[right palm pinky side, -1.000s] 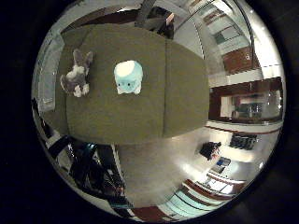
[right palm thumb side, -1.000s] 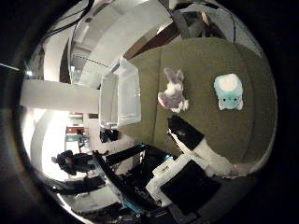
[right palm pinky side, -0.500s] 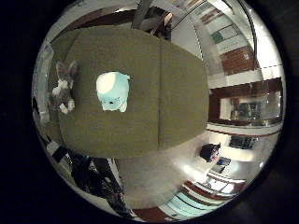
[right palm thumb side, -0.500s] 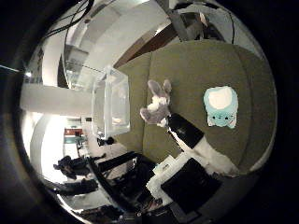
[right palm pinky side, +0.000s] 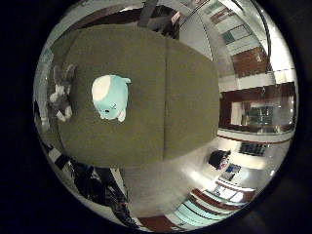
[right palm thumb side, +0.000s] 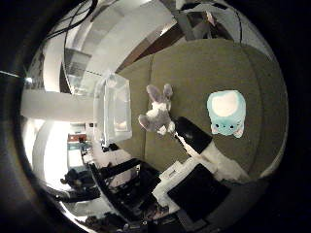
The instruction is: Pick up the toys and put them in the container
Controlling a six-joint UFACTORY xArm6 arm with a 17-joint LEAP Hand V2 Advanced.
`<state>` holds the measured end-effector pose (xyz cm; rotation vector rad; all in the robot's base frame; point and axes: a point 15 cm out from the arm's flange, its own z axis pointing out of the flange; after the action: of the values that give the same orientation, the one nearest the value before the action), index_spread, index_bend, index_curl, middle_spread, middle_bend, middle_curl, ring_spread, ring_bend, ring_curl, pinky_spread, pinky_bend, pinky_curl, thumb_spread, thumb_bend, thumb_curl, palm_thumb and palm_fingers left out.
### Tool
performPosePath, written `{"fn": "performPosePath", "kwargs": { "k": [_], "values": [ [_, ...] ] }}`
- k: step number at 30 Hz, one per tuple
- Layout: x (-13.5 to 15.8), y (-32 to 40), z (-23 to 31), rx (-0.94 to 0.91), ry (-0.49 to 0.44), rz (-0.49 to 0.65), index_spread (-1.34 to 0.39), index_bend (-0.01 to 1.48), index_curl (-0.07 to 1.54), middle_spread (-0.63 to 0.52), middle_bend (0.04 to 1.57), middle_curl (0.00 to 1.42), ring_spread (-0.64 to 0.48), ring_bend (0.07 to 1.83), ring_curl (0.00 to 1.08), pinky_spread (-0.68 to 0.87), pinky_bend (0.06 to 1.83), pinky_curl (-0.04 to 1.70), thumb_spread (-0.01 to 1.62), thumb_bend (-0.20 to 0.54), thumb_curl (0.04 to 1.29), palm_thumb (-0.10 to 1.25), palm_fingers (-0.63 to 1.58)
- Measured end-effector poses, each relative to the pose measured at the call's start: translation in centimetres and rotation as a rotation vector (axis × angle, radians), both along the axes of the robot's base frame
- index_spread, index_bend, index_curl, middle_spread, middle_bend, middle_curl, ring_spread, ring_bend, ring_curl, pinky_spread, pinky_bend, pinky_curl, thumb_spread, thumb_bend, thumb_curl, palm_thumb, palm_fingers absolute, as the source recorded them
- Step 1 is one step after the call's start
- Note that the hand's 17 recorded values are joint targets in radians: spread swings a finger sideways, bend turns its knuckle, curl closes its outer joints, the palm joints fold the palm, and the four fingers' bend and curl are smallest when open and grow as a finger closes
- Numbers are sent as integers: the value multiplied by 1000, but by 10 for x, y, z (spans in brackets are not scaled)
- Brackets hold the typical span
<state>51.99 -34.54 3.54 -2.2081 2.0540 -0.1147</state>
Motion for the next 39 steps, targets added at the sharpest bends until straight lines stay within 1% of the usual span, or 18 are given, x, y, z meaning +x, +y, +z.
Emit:
{"fn": "performPosePath", "kwargs": {
  "k": [2,7,11,15,19,20,27,32,39],
  "values": [
    [0,2,-8,7,10,-11,-390,185,337,12,183,287,160,224,262,345,448,91,1098,-21,385,689,215],
    [13,12,-21,12,15,0,-389,186,341,12,182,286,160,222,262,345,448,89,1098,-21,385,689,216],
    [12,13,-28,14,20,-3,-386,184,338,12,183,287,160,223,263,345,450,88,1106,-25,376,668,215],
    [7,17,-54,31,46,-6,-385,185,338,12,183,287,160,223,264,345,450,88,1114,-25,366,633,215],
    [27,10,-67,25,32,-19,-380,185,338,12,183,287,160,222,264,345,451,87,1118,-21,363,628,215],
    [28,8,-72,26,33,-24,-379,183,337,12,186,288,160,223,263,345,449,86,1118,-21,363,627,217],
    [15,-6,-100,36,53,-60,-378,188,339,12,183,290,160,218,260,345,443,83,1118,-19,360,634,223],
    [23,-25,-111,-36,0,-57,-381,186,343,12,186,291,161,221,258,349,439,79,1112,-21,357,642,247],
    [16,-30,-121,-36,7,-87,-385,188,343,12,183,290,163,223,257,351,437,74,1102,-22,359,636,256]
  ]
}}
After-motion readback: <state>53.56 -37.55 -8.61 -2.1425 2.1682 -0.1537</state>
